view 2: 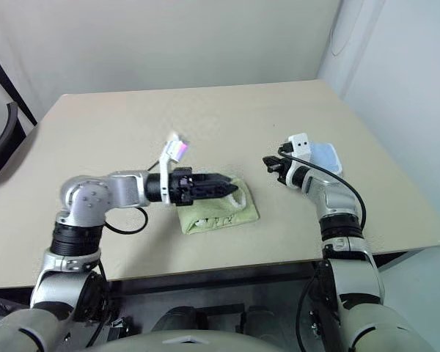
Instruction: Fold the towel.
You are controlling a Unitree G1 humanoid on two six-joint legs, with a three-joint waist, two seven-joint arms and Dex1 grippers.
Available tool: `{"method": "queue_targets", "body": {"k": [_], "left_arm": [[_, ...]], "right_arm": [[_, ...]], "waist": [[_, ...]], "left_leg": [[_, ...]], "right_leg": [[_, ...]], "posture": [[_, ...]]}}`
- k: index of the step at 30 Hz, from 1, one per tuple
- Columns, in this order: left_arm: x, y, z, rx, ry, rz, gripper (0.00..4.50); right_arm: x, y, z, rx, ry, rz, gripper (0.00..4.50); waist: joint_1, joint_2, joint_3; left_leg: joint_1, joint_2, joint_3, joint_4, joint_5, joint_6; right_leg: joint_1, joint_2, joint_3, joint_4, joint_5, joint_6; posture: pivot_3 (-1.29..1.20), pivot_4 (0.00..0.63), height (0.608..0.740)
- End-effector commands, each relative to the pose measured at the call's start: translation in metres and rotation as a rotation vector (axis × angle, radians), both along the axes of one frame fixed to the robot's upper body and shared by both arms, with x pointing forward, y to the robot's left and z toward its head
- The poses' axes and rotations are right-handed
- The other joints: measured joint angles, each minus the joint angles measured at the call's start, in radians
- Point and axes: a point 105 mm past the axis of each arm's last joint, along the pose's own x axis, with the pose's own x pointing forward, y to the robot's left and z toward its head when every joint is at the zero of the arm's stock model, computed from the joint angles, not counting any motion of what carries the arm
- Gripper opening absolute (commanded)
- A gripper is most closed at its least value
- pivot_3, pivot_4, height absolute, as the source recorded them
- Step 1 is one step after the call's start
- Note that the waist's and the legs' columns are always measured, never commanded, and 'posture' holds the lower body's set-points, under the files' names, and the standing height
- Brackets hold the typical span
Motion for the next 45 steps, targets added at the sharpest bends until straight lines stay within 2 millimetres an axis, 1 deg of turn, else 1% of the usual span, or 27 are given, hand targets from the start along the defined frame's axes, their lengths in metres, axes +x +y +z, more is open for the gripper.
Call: {"method": "queue_targets", "body": {"k": [1, 5, 8, 9, 11, 12, 14, 16, 20, 22, 25, 28, 33, 40, 42, 45], "left_arm": [[0.006, 0.011, 0.017, -0.026, -0.051, 0.044, 4.07], [0.016, 0.022, 0.014, -0.013, -0.034, 0.114, 4.07], [0.029, 0.052, 0.003, 0.083, -0.058, 0.252, 4.07], [0.035, 0.067, -0.003, 0.13, -0.072, 0.315, 4.07], [0.039, 0.1, -0.027, 0.3, -0.132, 0.42, 4.07], [0.038, 0.11, -0.036, 0.365, -0.159, 0.438, 4.07], [0.033, 0.125, -0.046, 0.403, -0.144, 0.452, 4.07], [0.03, 0.133, -0.052, 0.422, -0.147, 0.461, 4.07], [0.025, 0.138, -0.066, 0.496, -0.196, 0.46, 4.07], [0.021, 0.137, -0.074, 0.525, -0.221, 0.446, 4.07], [0.015, 0.13, -0.079, 0.521, -0.235, 0.428, 4.07], [0.013, 0.128, -0.081, 0.514, -0.226, 0.432, 4.07], [0.01, 0.128, -0.086, 0.513, -0.212, 0.438, 4.07], [0.005, 0.125, -0.092, 0.522, -0.203, 0.443, 4.07], [0.005, 0.124, -0.093, 0.517, -0.2, 0.441, 4.07], [0.004, 0.122, -0.093, 0.511, -0.197, 0.44, 4.07]], "right_arm": [[0.008, 0.008, 0.02, 0.035, -0.049, 0.017, 0.0], [0.01, 0.012, 0.023, 0.04, -0.051, 0.031, 0.0], [0.003, 0.029, 0.036, 0.103, -0.031, 0.131, 0.0], [0.0, 0.035, 0.04, 0.123, -0.012, 0.159, 0.0], [-0.007, 0.049, 0.041, 0.139, 0.064, 0.228, 0.0], [-0.011, 0.054, 0.04, 0.138, 0.095, 0.254, 0.0], [-0.02, 0.063, 0.039, 0.13, 0.142, 0.307, 0.0], [-0.025, 0.068, 0.038, 0.131, 0.172, 0.333, 0.0], [-0.032, 0.078, 0.031, 0.1, 0.204, 0.379, 0.0], [-0.035, 0.084, 0.027, 0.088, 0.222, 0.407, 0.0], [-0.042, 0.095, 0.025, 0.078, 0.234, 0.466, 0.0], [-0.048, 0.103, 0.027, 0.084, 0.233, 0.508, 0.0], [-0.053, 0.115, 0.029, 0.092, 0.216, 0.549, 0.0], [-0.056, 0.121, 0.041, 0.103, 0.184, 0.581, 0.0], [-0.053, 0.121, 0.044, 0.104, 0.161, 0.568, 0.0], [-0.034, 0.12, 0.051, 0.15, 0.157, 0.451, 0.0]], "waist": [[0.0, 0.0, 0.0], [0.0, 0.0, 0.0], [-0.004, 0.0, 0.0], [-0.007, 0.0, 0.0], [-0.024, 0.001, 0.0], [-0.028, 0.001, 0.0], [-0.025, 0.0, 0.0], [-0.017, 0.0, 0.0], [-0.01, 0.0, 0.0], [-0.011, 0.0, 0.0], [-0.016, 0.0, 0.0], [-0.021, 0.0, 0.0], [-0.026, 0.0, 0.0], [-0.023, 0.0, 0.0], [-0.023, 0.0, -0.001], [-0.026, 0.0, -0.001]], "left_leg": [[0.0, 0.0, 0.0, 0.0, 0.0, 0.0], [0.0, 0.0, 0.0, 0.0, 0.0, 0.0], [0.0, 0.0, 0.0, 0.0, 0.0, 0.0], [0.0, 0.0, 0.0, 0.0, 0.0, 0.0], [0.001, 0.0, 0.0, -0.002, 0.0, 0.0], [0.001, 0.0, 0.0, -0.004, 0.001, -0.001], [0.001, 0.0, 0.0, -0.006, 0.001, -0.002], [-0.002, 0.0, 0.0, -0.006, 0.001, -0.002], [-0.006, 0.0, 0.0, -0.005, 0.001, -0.002], [-0.008, 0.0, 0.0, -0.006, 0.0, -0.002], [-0.011, 0.0, 0.0, -0.006, 0.001, -0.002], [-0.016, 0.0, 0.0, -0.005, 0.001, -0.002], [-0.016, 0.0, 0.0, -0.005, 0.001, -0.002], [-0.015, 0.0, 0.0, -0.002, 0.001, -0.002], [-0.015, 0.0, 0.0, -0.001, 0.001, -0.002], [-0.015, 0.0, 0.0, 0.0, 0.001, -0.002]], "right_leg": [[0.0, 0.0, 0.0, 0.0, 0.0, 0.0], [0.0, 0.0, 0.0, 0.0, 0.0, 0.0], [0.0, 0.0, 0.0, 0.0, 0.0, 0.0], [0.0, 0.0, 0.0, 0.0, 0.0, 0.0], [-0.001, 0.0, 0.0, 0.001, 0.0, 0.0], [-0.002, 0.0, 0.001, 0.001, 0.0, 0.0], [-0.004, 0.0, 0.001, 0.001, -0.001, -0.002], [-0.006, -0.001, 0.001, 0.001, -0.001, -0.002], [-0.009, -0.003, 0.0, 0.0, 0.0, -0.002], [-0.011, -0.003, 0.001, 0.0, 0.0, -0.003], [-0.016, -0.003, 0.0, 0.0, 0.0, -0.003], [-0.02, -0.003, 0.0, 0.001, 0.0, -0.002], [-0.02, -0.003, 0.0, 0.002, 0.0, -0.002], [-0.019, -0.003, 0.0, 0.005, 0.0, -0.002], [-0.019, -0.003, 0.0, 0.005, 0.001, -0.002], [-0.019, -0.002, 0.0, 0.007, 0.001, -0.002]], "posture": [[0.0, 0.0, 0.74], [0.0, 0.0, 0.74], [0.0, 0.0, 0.74], [0.0, 0.0, 0.74], [0.0, 0.0, 0.74], [0.0, 0.0, 0.74], [0.0, 0.0, 0.74], [0.0, 0.0, 0.74], [0.0, 0.0, 0.74], [0.0, 0.0, 0.74], [0.0, 0.0, 0.74], [0.0, 0.0, 0.74], [0.0, 0.0, 0.74], [0.0, 0.0, 0.74], [0.0, 0.0, 0.74], [0.0, 0.0, 0.74]]}}
